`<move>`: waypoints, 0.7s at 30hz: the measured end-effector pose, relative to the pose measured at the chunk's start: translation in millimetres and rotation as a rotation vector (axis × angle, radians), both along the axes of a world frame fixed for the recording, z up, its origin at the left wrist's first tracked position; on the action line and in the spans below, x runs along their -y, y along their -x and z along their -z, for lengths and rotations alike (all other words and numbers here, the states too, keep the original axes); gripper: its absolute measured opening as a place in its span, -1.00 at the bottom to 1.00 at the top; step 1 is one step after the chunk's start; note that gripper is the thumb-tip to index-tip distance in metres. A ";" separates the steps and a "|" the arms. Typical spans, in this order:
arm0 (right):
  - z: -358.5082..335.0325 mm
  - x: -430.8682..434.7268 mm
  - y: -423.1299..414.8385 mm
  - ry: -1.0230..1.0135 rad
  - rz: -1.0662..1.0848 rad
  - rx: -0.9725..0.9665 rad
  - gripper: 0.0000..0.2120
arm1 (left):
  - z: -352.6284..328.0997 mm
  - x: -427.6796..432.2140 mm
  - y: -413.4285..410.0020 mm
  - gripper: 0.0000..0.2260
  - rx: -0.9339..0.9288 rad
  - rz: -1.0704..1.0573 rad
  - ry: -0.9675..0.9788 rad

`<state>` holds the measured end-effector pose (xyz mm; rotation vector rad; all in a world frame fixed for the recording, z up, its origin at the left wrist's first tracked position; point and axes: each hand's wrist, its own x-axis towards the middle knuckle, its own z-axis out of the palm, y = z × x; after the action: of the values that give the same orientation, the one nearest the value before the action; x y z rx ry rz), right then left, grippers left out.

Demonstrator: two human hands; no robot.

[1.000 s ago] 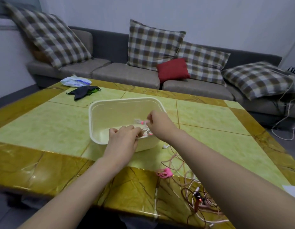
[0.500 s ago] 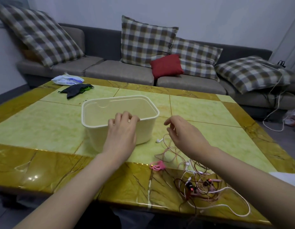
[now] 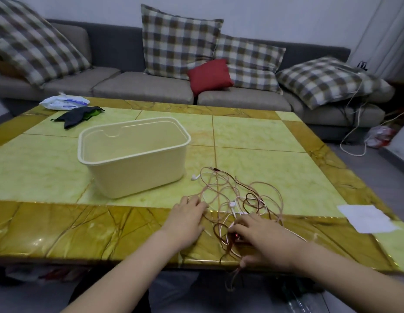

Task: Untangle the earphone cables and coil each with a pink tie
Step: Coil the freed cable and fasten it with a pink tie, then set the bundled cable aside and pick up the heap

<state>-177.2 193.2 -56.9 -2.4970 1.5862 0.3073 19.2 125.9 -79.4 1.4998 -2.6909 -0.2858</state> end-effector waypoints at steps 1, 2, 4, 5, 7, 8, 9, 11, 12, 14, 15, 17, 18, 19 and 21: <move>1.0 1.3 2.8 -0.003 0.019 0.013 -0.39 | 1.5 0.4 -0.2 -0.56 -0.032 -0.015 0.012; 1.1 3.2 6.1 -0.003 0.048 0.024 -0.47 | 2.1 0.8 0.0 -0.60 -0.067 -0.027 0.022; -1.0 9.3 13.2 0.015 0.109 0.048 -0.59 | 1.7 0.9 0.2 -0.68 -0.119 -0.040 0.038; -2.0 12.4 17.3 0.021 0.145 0.064 -0.63 | 1.0 0.4 0.0 -0.72 -0.136 -0.047 0.040; -3.0 19.7 24.8 0.038 0.206 0.075 -0.68 | -1.0 -0.5 0.0 -0.78 -0.153 -0.056 0.037; -2.8 24.5 28.3 0.060 0.226 0.060 -0.72 | -1.8 -1.0 0.0 -0.80 -0.154 -0.061 0.036; -2.6 29.3 31.9 0.088 0.254 0.048 -0.74 | -2.9 -1.6 0.4 -0.81 -0.155 -0.066 0.037; -4.9 39.2 39.3 0.148 0.343 0.065 -0.78 | -5.3 -2.4 1.6 -0.81 -0.171 -0.084 0.039; -7.0 43.5 42.8 0.175 0.391 0.097 -0.77 | -6.4 -2.8 2.3 -0.80 -0.183 -0.092 0.041; -12.2 49.3 45.7 0.173 0.453 0.155 -0.72 | -7.2 -3.6 2.7 -0.80 -0.195 -0.094 0.049; -14.8 50.7 45.1 0.147 0.454 0.162 -0.68 | -6.9 -3.8 2.7 -0.79 -0.193 -0.089 0.057; -15.8 50.2 41.5 0.101 0.430 0.141 -0.61 | -5.7 -5.1 3.1 -0.78 -0.185 -0.076 0.075; -15.4 48.3 38.7 0.088 0.418 0.126 -0.57 | -5.5 -5.6 3.3 -0.78 -0.184 -0.073 0.089; -15.7 45.8 36.0 0.085 0.409 0.117 -0.53 | -5.5 -6.1 4.4 -0.78 -0.188 -0.070 0.106; -17.9 39.4 29.2 0.125 0.376 0.135 -0.48 | -5.5 -6.8 7.3 -0.79 -0.194 -0.058 0.142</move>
<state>-206.3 153.8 -39.0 -2.1810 2.0192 -0.0111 11.9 132.7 -73.9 1.4272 -2.4582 -0.2196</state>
